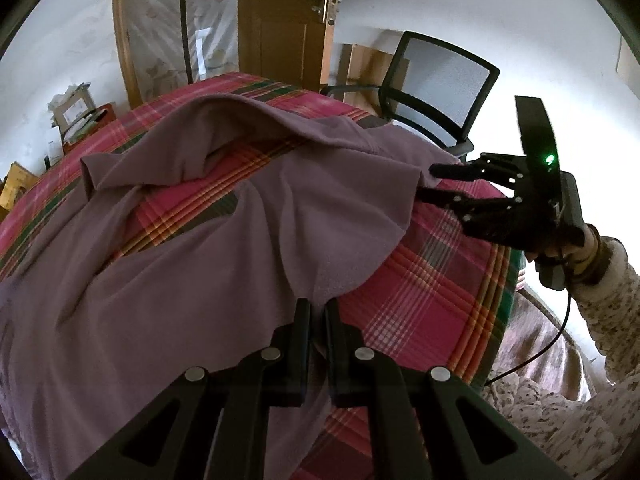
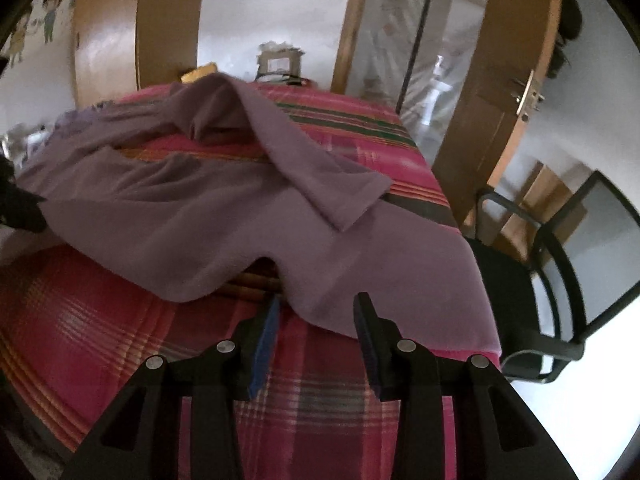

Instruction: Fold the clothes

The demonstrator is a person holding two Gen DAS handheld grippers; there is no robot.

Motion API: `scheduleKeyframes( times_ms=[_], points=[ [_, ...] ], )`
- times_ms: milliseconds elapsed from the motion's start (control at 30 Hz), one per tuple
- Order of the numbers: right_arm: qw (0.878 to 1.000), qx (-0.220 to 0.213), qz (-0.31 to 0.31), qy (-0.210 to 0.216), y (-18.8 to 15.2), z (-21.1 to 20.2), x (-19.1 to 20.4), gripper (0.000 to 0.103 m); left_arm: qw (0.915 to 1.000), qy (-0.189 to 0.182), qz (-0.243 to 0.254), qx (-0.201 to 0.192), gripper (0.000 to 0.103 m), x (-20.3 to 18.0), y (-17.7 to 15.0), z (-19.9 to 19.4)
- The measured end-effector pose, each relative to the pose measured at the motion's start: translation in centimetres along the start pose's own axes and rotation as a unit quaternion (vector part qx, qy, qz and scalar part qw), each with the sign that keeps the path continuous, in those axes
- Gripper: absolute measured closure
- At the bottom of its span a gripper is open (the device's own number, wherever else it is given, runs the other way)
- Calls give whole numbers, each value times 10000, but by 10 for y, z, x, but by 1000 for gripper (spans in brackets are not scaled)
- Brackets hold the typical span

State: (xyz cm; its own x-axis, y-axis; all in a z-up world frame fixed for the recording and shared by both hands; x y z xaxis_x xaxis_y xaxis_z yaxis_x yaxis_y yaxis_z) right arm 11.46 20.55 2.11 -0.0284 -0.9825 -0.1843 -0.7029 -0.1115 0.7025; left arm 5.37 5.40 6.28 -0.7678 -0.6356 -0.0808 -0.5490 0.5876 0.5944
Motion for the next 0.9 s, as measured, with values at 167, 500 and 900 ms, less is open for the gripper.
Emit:
scheduleKeyframes(
  times_ms=[167, 500, 900],
  points=[
    [9997, 91, -177, -106, 4, 12, 7, 63, 10000, -8, -50, -28, 96, 1, 0, -2],
    [9980, 55, -186, -609, 7, 15, -1, 77, 9999, -9, -77, -65, 96, -1, 2, -4],
    [9924, -119, -71, -1224, -2, 1, -19, 96, 10000, -45, -30, -12, 96, -5, 0, -1]
  ],
)
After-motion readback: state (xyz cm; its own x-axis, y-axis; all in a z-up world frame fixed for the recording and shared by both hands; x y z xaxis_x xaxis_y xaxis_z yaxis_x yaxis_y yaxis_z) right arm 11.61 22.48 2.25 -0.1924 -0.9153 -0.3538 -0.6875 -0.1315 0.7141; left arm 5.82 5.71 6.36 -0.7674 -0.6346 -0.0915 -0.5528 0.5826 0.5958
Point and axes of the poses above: each gripper's, at about its wrist camera, not at the fingertips, and z roughly the way its jaws point, x to its left, y to its top, the point moved 1 cm from there along z, roughly the way its jaws point, and after that the axes turned 1 degree about -x, right-handed, at the moved point
